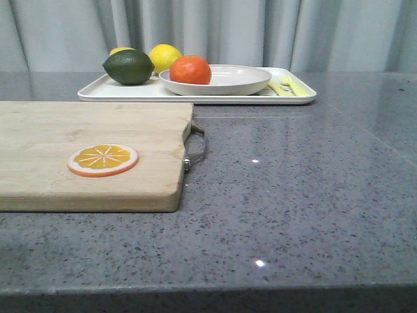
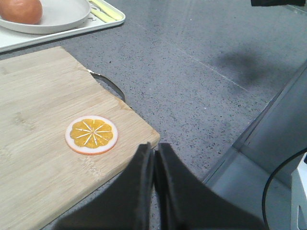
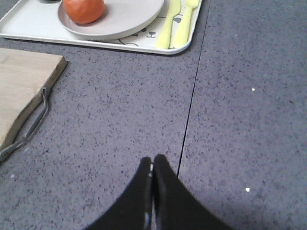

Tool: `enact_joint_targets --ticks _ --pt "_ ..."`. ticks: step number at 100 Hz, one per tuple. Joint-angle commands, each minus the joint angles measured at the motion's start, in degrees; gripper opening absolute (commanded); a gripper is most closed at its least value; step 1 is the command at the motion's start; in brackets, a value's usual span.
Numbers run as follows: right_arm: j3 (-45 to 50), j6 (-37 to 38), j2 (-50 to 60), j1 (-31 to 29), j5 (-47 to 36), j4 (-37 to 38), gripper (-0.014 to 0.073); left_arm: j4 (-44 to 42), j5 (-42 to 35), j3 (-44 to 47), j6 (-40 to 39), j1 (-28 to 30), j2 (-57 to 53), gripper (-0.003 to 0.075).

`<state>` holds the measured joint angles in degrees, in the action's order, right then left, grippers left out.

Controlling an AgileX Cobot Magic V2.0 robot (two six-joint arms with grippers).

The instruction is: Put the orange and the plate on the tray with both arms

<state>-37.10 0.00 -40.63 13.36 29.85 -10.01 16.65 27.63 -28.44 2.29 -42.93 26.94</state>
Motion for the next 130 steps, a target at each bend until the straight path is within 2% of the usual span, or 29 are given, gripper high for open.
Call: enact_joint_targets --ticks 1,19,38,120,130 --pt "3.1 -0.5 5.0 -0.1 -5.6 0.0 -0.0069 1.1 -4.3 -0.5 0.0 0.1 -0.9 -0.0019" --pt "10.0 -0.5 13.1 -0.1 -6.5 -0.1 -0.0069 1.1 -3.7 0.4 0.0 0.1 -1.3 -0.0019" --pt "12.5 -0.5 18.0 -0.1 -6.2 -0.1 -0.0069 1.1 -3.4 0.7 0.0 0.1 -1.3 -0.0019" --pt "12.5 -0.5 18.1 -0.1 -4.7 -0.1 -0.0069 1.0 -3.4 0.8 0.0 0.1 -1.3 -0.0019" --pt "12.5 -0.5 18.1 -0.1 -4.7 -0.1 -0.0069 0.1 -5.2 0.8 0.0 0.1 -1.3 -0.0019"
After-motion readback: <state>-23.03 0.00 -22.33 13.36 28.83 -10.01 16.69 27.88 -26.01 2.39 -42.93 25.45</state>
